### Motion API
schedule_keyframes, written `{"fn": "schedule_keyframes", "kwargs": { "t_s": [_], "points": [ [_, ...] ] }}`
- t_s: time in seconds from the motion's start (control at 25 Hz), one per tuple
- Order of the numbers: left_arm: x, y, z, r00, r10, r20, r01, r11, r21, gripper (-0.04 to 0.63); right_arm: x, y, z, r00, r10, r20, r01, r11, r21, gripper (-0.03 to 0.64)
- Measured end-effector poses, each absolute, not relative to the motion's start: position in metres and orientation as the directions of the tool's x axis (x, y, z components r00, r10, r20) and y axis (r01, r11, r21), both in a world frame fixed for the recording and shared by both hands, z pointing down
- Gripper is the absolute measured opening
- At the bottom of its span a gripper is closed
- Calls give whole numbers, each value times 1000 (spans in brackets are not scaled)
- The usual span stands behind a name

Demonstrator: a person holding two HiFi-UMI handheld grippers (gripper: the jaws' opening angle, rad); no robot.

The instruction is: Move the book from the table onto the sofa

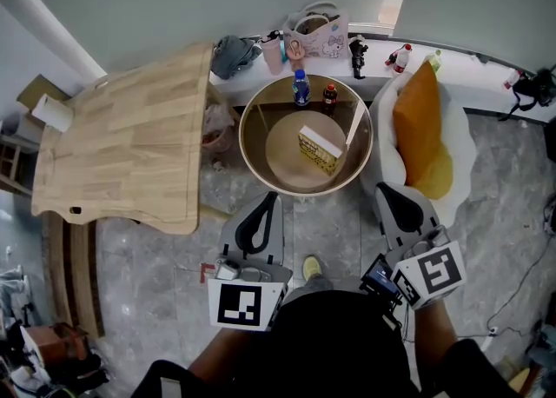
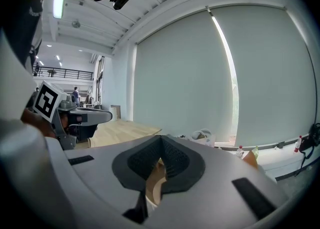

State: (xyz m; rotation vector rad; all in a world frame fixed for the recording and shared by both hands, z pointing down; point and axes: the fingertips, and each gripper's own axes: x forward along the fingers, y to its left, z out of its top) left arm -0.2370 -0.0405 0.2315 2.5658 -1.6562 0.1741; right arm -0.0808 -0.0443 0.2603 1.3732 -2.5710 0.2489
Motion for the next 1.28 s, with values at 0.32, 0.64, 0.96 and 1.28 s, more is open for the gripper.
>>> {"fn": "schedule_keyframes", "kwargs": {
  "t_s": [0.32,0.64,0.96,1.28],
  "points": [
    [-247,-47,237,420,-899,125,-907,-421,14,11,-91,-52,264,-519,-811,270,-846,533,-25,9],
    [-256,-45,228,416,-904,100,-909,-417,14,11,-100,-50,261,-530,-805,266,-836,548,-7,9],
    [-257,-38,226,415,-905,88,-909,-416,13,11,-100,-44,257,-525,-809,264,-838,546,7,9],
    [-258,-36,226,410,-908,88,-912,-411,15,11,-101,-49,248,-520,-824,227,-842,539,27,9]
  ]
}}
